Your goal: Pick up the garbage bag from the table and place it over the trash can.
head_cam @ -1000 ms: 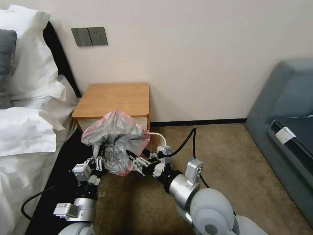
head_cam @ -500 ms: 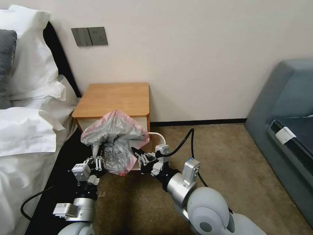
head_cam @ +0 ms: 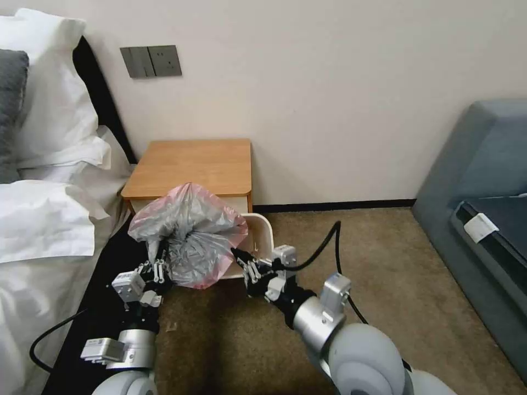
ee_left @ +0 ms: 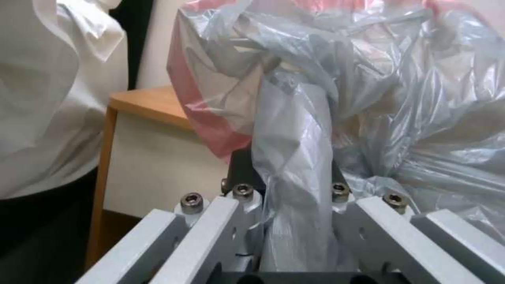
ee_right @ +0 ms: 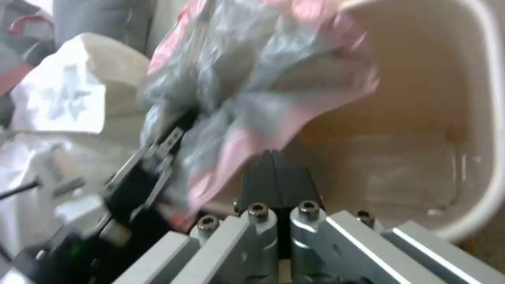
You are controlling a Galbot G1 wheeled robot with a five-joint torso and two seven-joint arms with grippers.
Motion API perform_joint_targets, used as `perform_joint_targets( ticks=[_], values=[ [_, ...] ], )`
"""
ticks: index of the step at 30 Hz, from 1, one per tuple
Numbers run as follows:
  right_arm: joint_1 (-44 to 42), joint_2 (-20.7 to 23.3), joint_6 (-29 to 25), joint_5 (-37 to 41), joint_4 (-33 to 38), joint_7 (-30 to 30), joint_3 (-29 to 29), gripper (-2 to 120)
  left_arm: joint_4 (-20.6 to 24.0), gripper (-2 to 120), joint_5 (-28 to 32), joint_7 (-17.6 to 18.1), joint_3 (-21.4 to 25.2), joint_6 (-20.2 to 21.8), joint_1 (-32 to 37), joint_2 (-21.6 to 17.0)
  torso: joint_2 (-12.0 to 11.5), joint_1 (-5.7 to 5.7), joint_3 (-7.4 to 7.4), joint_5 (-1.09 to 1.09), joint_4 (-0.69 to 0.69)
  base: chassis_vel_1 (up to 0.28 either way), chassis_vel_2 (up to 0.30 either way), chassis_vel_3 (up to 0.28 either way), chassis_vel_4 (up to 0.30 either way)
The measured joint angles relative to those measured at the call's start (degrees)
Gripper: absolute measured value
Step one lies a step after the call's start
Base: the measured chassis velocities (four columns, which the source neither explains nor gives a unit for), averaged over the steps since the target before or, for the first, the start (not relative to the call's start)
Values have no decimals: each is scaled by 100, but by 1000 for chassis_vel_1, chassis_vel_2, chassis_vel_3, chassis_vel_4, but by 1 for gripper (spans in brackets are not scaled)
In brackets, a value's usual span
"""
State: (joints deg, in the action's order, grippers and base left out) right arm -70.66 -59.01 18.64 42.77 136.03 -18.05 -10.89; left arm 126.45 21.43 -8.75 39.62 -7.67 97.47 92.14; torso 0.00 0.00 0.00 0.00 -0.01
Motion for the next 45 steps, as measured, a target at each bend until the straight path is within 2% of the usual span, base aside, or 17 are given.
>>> perform_joint_targets(
  ticks=[6, 14, 17, 19, 21, 23, 25, 26, 29, 33, 39, 45],
  values=[
    [-279, -32, -45, -131, 153, 57, 31, 0, 35, 9, 4, 8, -7, 3, 7, 0, 0, 0, 0, 0, 1, 0, 0, 0, 0],
    [-713, -237, -25, 102, 463, 66, 40, 0, 95, 9, 45, 19, 3, 3, 2, 0, 0, 0, 0, -1, 0, 0, 0, 0, 0],
    [-712, -355, -57, 182, 391, 83, 42, 14, 106, 9, 46, 20, -4, 1, 8, 0, 0, 0, 0, 0, 0, 0, 0, 0, 0],
    [-695, -383, -62, 201, 373, 87, 39, 15, 106, 9, 46, 20, -7, 0, 10, 0, 0, 0, 0, -1, 0, 0, 0, 0, 0],
    [-541, -517, -70, 245, 227, 123, 1, 30, 126, 9, 32, 17, -32, -3, 32, 0, 0, 0, 0, 0, 1, 0, 0, 0, 0],
    [-524, -528, -70, 249, 210, 123, -2, 30, 127, 9, 30, 16, -33, -4, 34, 0, 0, 0, 0, -1, 1, 0, 0, 0, 0],
    [-361, -611, -66, 295, 91, 132, -30, 43, 144, 9, 13, 7, -45, -6, 56, 0, 0, 0, 1, -1, 1, 0, 0, 0, 0],
    [-361, -611, -66, 295, 91, 132, -30, 43, 144, 9, 13, 7, -45, -6, 56, 0, 0, 0, 1, -1, 1, 0, 0, 0, 0],
    [-179, -704, -52, 313, -97, 133, -47, 57, 145, 9, 3, -1, -54, -13, 72, 0, 0, 0, 1, -1, 1, 0, 0, 0, 0],
    [-207, -705, -52, 245, -92, 114, -44, 60, 147, 9, 5, -1, -42, -14, 72, 0, 0, 0, 1, 0, 1, 0, 0, 0, 0],
    [-397, -601, -87, 159, 68, 145, 52, 59, 126, 9, 50, 10, 3, -17, 34, 0, 0, 0, 0, -1, 1, 0, 0, 0, 0],
    [-366, -716, -91, 160, -27, 143, 10, 59, 127, 9, 57, 10, -32, -17, 18, 0, 0, 0, 0, 0, 0, 0, 0, 0, 0]
  ],
)
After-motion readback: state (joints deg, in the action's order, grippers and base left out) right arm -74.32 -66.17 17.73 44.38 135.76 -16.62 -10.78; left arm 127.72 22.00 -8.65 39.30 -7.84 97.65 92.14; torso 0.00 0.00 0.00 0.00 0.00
